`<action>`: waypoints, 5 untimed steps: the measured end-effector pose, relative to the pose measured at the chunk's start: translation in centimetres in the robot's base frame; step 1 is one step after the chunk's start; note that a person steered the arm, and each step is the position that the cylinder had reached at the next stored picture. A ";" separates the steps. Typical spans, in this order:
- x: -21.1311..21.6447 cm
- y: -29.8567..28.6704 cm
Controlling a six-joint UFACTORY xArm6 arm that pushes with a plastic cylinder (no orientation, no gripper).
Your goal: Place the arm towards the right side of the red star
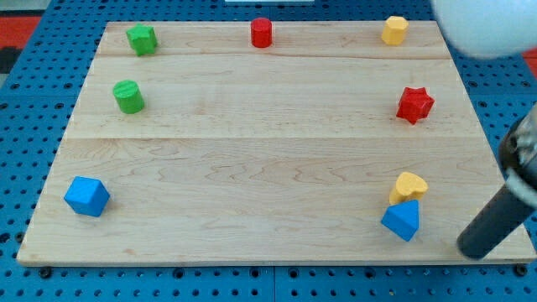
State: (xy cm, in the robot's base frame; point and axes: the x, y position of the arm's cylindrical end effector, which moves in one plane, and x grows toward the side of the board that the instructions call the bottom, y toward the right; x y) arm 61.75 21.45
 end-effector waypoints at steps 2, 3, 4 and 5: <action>-1.1 -5.1; -5.9 -2.6; -4.1 2.7; -10.4 10.5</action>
State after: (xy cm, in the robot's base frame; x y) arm 51.33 31.99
